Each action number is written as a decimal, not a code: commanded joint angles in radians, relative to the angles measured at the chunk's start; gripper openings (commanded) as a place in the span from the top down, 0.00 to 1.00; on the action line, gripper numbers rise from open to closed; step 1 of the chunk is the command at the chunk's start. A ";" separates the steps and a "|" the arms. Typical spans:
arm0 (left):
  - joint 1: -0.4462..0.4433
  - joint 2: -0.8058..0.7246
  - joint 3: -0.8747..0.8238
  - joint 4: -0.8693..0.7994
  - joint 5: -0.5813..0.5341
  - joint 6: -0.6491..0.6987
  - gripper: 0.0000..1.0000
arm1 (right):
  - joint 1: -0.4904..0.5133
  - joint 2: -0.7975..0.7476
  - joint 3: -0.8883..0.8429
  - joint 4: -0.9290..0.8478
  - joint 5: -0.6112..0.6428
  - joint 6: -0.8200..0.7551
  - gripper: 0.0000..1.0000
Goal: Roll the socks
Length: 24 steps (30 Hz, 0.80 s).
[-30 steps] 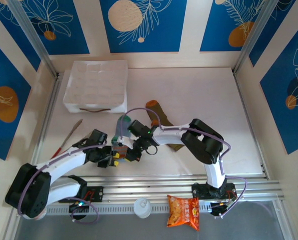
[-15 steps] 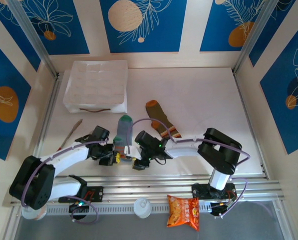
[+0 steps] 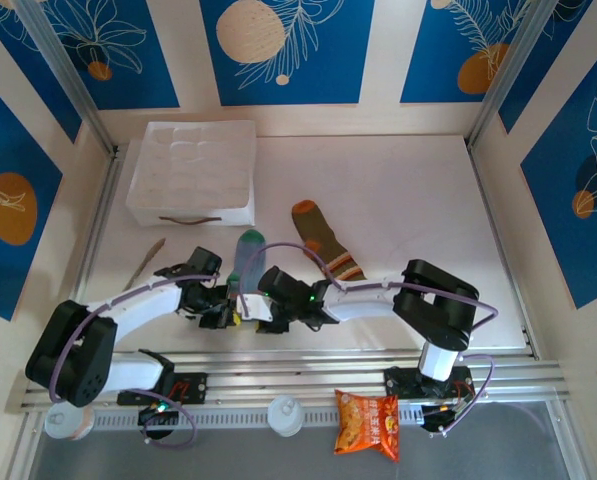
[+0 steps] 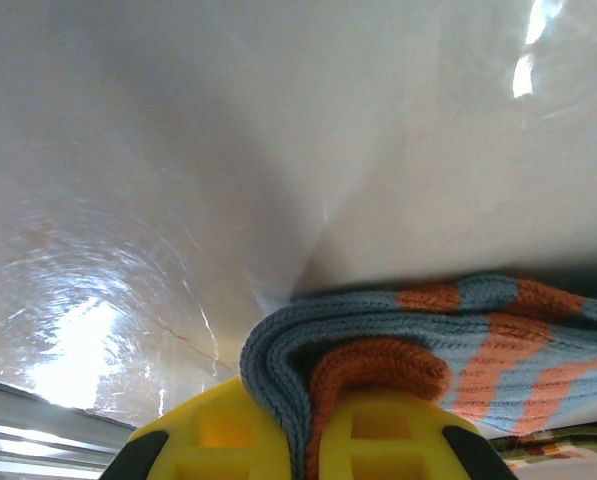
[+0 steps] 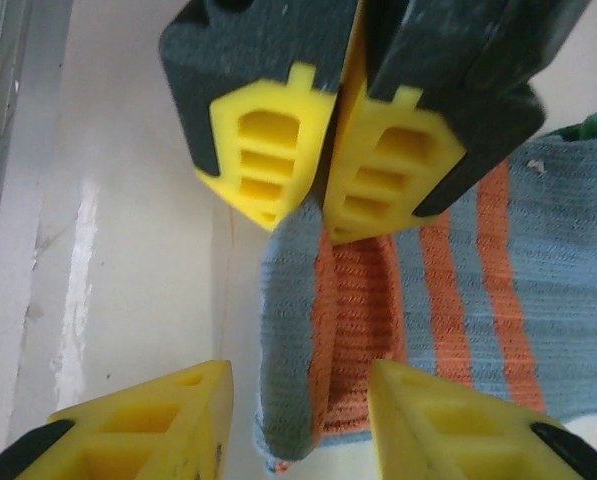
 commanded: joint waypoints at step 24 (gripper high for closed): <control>0.042 -0.200 -0.013 -0.200 -0.139 0.090 0.36 | -0.192 0.277 0.248 -0.400 -0.493 0.369 1.00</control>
